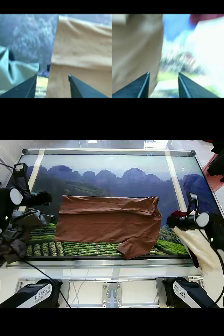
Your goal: Fold the shirts.
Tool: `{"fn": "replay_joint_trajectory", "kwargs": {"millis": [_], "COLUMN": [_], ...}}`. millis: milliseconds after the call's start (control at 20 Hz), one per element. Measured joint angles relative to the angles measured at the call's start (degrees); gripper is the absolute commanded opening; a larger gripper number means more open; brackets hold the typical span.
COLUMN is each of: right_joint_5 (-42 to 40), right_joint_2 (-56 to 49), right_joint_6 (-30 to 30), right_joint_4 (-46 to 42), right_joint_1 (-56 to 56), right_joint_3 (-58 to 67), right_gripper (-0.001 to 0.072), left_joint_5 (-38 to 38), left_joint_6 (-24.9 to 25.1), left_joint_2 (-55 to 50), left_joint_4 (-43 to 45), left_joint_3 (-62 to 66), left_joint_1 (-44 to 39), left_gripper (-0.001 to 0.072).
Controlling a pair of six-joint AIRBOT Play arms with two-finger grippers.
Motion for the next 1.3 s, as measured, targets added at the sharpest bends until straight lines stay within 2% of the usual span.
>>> {"fn": "replay_joint_trajectory", "kwargs": {"millis": [250,450,700,800,900,950,1000,1050,1200,1300], "right_joint_5": [0.9,-0.1,-6.7,-9.5,-12.1,-13.3,-14.5,-15.6,-17.3,-17.6], "right_joint_2": [5.4,6.3,6.6,6.6,6.6,6.6,6.6,6.6,6.8,7.4], "right_joint_6": [-3.6,-5.2,-5.5,-4.7,-3.8,-3.5,-3.2,-3.1,-3.4,-3.9], "right_joint_4": [16.3,23.7,29.2,30.3,31.3,32.0,32.6,33.5,35.6,36.4], "right_joint_1": [-1.2,-1.4,2.5,5.1,7.4,8.5,9.5,10.2,11.5,11.9], "right_joint_3": [-14.7,-21.0,-26.0,-26.9,-27.4,-27.6,-27.6,-27.7,-27.6,-26.7], "right_gripper": [0.0428,0.0427,0.0423,0.0308,0.0308,0.0269,0.0100,0.0029,0.0028,0.0028], "left_joint_5": [1.4,1.7,2.1,2.1,2.1,2.1,2.1,2.1,3.3,5.7], "left_joint_6": [-0.4,-0.3,-0.3,-0.3,-0.3,-0.3,-0.2,-0.2,-0.5,-3.6], "left_joint_2": [4.1,4.8,5.0,5.0,5.0,5.0,5.0,5.0,5.3,6.3], "left_joint_4": [-2.3,-4.4,-6.4,-7.0,-7.3,-7.4,-7.5,-7.5,-7.0,-4.1], "left_joint_3": [-4.1,-4.8,-5.0,-5.1,-5.1,-5.1,-5.1,-5.1,-5.1,-5.1], "left_joint_1": [0.0,0.0,0.0,0.0,0.0,0.0,0.0,0.0,0.0,0.1], "left_gripper": [0.0464,0.0464,0.0464,0.0464,0.0464,0.0464,0.0464,0.0464,0.0464,0.0464]}}
